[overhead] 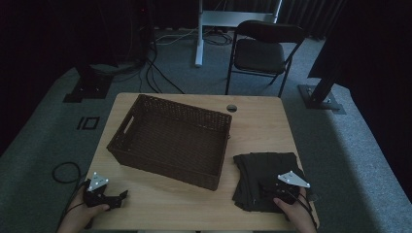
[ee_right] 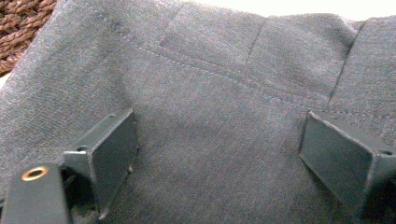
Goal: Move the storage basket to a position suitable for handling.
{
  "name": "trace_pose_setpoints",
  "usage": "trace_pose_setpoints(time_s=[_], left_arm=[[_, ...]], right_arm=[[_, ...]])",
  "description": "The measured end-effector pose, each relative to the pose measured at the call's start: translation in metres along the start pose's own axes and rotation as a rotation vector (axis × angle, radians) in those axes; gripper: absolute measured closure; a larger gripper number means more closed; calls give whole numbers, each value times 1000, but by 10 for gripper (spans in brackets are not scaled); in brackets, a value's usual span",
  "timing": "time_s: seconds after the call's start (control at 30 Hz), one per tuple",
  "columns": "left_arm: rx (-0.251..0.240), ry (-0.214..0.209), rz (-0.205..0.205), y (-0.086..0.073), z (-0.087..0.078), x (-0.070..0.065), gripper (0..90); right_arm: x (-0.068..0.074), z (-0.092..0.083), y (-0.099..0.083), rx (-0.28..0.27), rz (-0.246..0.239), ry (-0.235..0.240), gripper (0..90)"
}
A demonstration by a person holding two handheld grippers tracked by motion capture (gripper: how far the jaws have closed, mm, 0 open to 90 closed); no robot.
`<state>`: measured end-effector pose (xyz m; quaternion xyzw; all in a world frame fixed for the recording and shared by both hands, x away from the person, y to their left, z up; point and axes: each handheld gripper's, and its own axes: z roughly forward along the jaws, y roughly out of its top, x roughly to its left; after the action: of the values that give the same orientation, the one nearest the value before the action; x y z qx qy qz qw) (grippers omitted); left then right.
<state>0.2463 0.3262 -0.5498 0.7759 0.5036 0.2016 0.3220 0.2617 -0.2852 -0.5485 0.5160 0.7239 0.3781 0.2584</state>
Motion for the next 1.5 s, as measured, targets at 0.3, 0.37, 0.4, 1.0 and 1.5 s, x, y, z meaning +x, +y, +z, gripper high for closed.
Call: trace_pose_setpoints(time_s=[0.3,0.37,0.4,1.0,1.5], left_arm=[[-1,7,-20,2,-4,11,68],[-7,5,-26,4,-5,13,68],[-7,8,-28,5,-6,14,68],[-92,-15,-27,47,-24,25,68],[-203,-10,-42,83,-39,36,68]], right_arm=[[10,-1,11,-11,35,20,130],[13,0,15,-21,28,23,130],[15,0,16,-22,30,25,128],[32,-1,49,-61,34,71,127],[64,5,84,-110,49,157,129]])
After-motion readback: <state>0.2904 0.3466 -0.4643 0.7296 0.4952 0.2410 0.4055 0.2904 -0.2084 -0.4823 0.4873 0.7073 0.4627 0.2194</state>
